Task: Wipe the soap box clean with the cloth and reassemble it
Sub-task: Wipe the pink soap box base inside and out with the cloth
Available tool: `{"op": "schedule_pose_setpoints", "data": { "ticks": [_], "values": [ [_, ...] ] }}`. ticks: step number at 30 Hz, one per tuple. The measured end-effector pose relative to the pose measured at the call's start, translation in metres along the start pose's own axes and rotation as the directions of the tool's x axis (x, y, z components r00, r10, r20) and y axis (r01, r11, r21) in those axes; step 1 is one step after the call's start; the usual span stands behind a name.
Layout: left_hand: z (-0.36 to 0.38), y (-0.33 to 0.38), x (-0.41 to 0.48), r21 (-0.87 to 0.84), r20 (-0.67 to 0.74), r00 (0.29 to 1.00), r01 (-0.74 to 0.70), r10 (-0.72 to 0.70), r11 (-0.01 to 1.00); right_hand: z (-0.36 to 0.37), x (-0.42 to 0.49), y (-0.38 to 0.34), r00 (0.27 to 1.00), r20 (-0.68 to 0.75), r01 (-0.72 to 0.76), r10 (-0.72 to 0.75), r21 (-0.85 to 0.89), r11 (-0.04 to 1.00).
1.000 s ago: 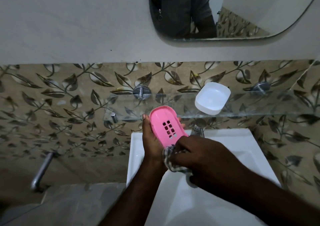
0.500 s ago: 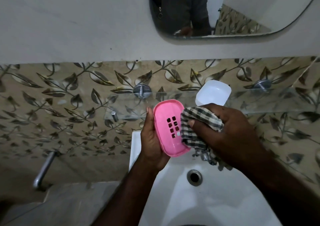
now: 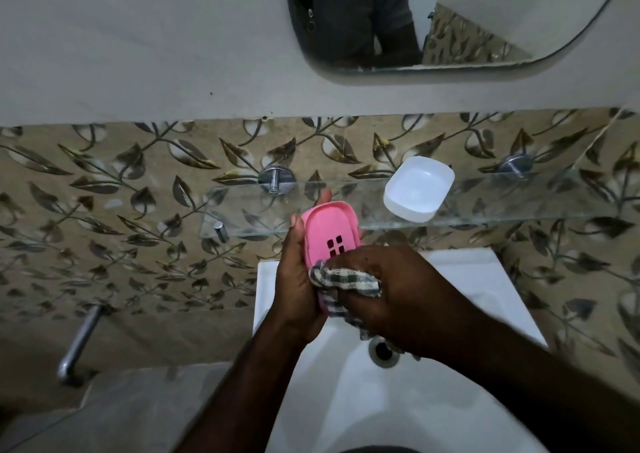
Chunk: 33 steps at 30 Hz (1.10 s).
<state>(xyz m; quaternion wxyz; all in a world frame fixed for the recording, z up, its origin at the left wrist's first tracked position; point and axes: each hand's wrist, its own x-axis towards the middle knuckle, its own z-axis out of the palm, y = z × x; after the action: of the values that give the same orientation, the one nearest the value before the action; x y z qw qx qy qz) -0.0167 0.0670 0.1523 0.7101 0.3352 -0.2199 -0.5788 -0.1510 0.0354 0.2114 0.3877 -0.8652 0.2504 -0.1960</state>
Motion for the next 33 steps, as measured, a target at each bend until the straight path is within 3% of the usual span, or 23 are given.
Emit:
{"op": "schedule_pose_setpoints", "data": {
  "ticks": [2,6,8,11,16,18,22,27,30,33],
  "values": [
    [0.004,0.001,0.000,-0.015,0.002,1.000,0.016,-0.016,1.000,-0.007,0.002,0.002,0.999,0.044,-0.028,0.026,0.044,0.999],
    [0.015,0.000,-0.001,-0.024,0.026,1.000,0.002,-0.001,1.000,-0.017,0.015,-0.003,0.974,-0.227,0.040,-0.010,0.127,0.991],
    [0.016,-0.002,-0.002,-0.029,0.030,0.999,-0.016,0.017,0.999,-0.015,0.017,-0.006,0.960,-0.273,0.080,-0.059,0.066,0.995],
    [0.013,0.004,-0.001,-0.023,0.012,1.000,0.013,-0.012,1.000,-0.010,0.010,0.001,0.982,-0.112,0.134,-0.151,-0.146,0.980],
    [0.001,0.012,0.005,0.094,-0.085,0.996,0.013,-0.005,0.995,-0.005,-0.009,0.017,0.980,0.131,0.195,-0.153,-0.434,0.879],
    [0.002,0.010,0.005,0.104,-0.119,0.992,0.042,-0.029,0.994,-0.007,-0.009,0.018,0.980,0.134,0.194,-0.148,-0.462,0.865],
    [0.010,0.005,0.004,0.091,-0.080,0.997,0.026,-0.018,0.996,-0.007,0.002,0.010,0.983,-0.038,0.162,-0.178,-0.269,0.950],
    [0.003,0.012,0.004,0.031,-0.068,0.996,-0.058,0.060,0.998,0.004,-0.009,0.013,0.970,0.044,0.235,-0.240,-0.433,0.870],
    [0.002,0.009,0.002,0.014,-0.095,0.995,-0.029,0.031,0.999,0.002,-0.011,0.018,0.970,0.068,0.240,-0.235,-0.443,0.864],
    [0.007,0.011,0.001,-0.080,-0.150,0.988,0.026,-0.038,0.996,0.004,-0.004,0.015,0.972,-0.002,0.214,-0.236,-0.416,0.884]
  ]
}}
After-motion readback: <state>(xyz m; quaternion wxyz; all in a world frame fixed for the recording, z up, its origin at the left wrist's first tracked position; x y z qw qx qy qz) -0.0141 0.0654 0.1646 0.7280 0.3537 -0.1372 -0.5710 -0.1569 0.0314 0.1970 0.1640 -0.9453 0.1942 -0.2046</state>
